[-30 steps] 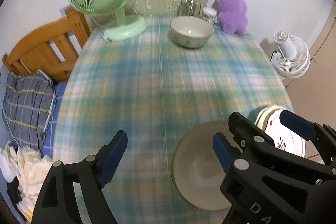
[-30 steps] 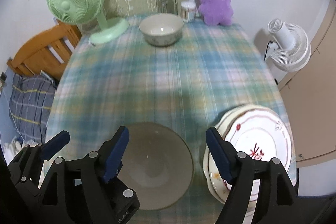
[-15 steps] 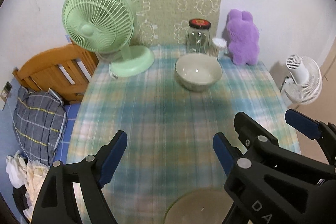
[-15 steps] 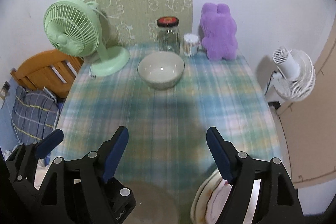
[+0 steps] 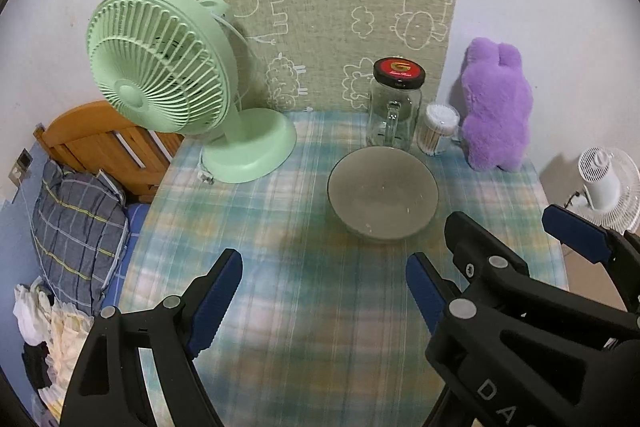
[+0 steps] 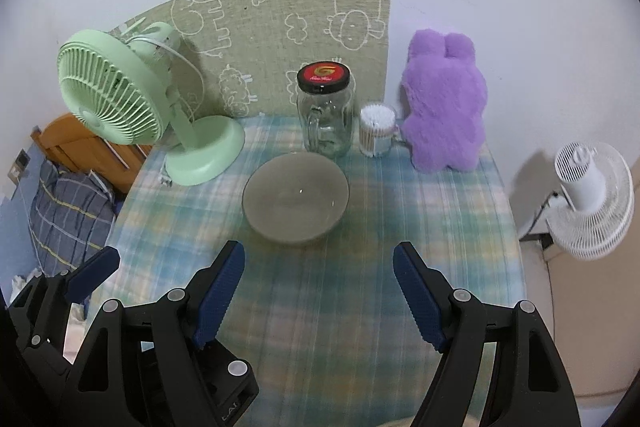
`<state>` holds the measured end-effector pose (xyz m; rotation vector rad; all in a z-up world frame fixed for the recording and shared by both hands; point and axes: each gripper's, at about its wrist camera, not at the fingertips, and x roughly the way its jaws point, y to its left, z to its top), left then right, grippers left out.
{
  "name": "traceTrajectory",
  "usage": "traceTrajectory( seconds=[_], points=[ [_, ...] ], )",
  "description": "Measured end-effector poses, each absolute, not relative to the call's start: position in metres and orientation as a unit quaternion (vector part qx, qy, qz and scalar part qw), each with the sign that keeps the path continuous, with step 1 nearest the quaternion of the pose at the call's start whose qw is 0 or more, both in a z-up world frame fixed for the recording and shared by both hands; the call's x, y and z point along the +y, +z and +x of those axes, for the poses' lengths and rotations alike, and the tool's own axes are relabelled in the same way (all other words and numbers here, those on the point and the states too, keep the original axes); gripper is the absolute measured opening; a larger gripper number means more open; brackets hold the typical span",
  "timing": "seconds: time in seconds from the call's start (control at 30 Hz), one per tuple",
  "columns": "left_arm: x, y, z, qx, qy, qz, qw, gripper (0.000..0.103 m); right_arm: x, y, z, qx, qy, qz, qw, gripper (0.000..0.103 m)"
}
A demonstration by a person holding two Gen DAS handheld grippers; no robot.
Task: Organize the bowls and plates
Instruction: 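Move both tools to the third grey-green bowl beside the glass jar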
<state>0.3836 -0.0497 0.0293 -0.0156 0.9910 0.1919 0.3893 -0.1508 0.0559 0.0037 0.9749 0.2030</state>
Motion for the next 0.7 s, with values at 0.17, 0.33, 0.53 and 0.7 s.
traceTrajectory(
  seconds=[0.17, 0.33, 0.53, 0.7],
  points=[
    [-0.051, 0.020, 0.411, 0.476, 0.097, -0.005, 0.874, 0.085, -0.150, 0.048, 0.417, 0.465, 0.109, -0.008, 0.879, 0.080],
    [-0.052, 0.009, 0.440, 0.480, 0.103, 0.001, 0.871, 0.083, -0.151, 0.034, 0.446, 0.465, 0.113, -0.002, 0.878, 0.080],
    [-0.050, -0.015, 0.470, 0.488, 0.101, -0.006, 0.867, 0.082, -0.153, 0.017, 0.479, 0.468, 0.109, -0.003, 0.877, 0.080],
    [-0.048, -0.039, 0.486, 0.496, 0.101, -0.013, 0.863, 0.072, -0.152, -0.004, 0.499, 0.476, 0.109, -0.005, 0.873, 0.080]
  ],
)
